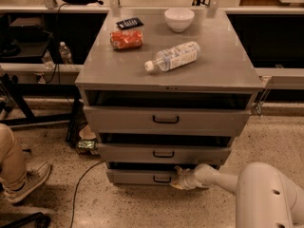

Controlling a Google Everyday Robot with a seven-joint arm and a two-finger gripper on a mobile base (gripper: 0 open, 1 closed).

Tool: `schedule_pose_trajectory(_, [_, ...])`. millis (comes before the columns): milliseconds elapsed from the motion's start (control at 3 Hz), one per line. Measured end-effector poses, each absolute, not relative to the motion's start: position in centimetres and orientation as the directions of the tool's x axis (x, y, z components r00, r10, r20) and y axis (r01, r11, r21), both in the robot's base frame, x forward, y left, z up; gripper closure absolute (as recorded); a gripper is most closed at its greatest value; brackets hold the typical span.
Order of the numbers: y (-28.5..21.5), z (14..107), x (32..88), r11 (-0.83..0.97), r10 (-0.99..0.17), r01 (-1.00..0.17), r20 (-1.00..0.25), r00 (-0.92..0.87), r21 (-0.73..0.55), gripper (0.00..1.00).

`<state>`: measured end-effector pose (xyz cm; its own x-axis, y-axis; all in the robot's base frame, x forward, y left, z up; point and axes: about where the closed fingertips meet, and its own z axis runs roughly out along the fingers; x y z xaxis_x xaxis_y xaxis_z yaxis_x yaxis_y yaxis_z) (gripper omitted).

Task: Open bottom drawer

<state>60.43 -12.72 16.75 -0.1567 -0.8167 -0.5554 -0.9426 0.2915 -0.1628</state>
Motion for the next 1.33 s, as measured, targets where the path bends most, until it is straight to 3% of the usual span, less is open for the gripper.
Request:
schedule_pose_trajectory(333, [-12.7, 17.3, 60.4, 0.292, -0.817, -0.943, -0.555, -0.157, -0.163, 0.96])
schedule_pose_trajectory(1000, [-12.5, 17.8, 58.1, 0.271, -0.805, -0.956, -0.571, -0.162, -0.111, 1.0])
schedule_pose_trajectory(1333, [-12.2, 17.0, 53.8, 0.252, -0.812, -0.962, -0.565, -0.148, -0.11, 1.0])
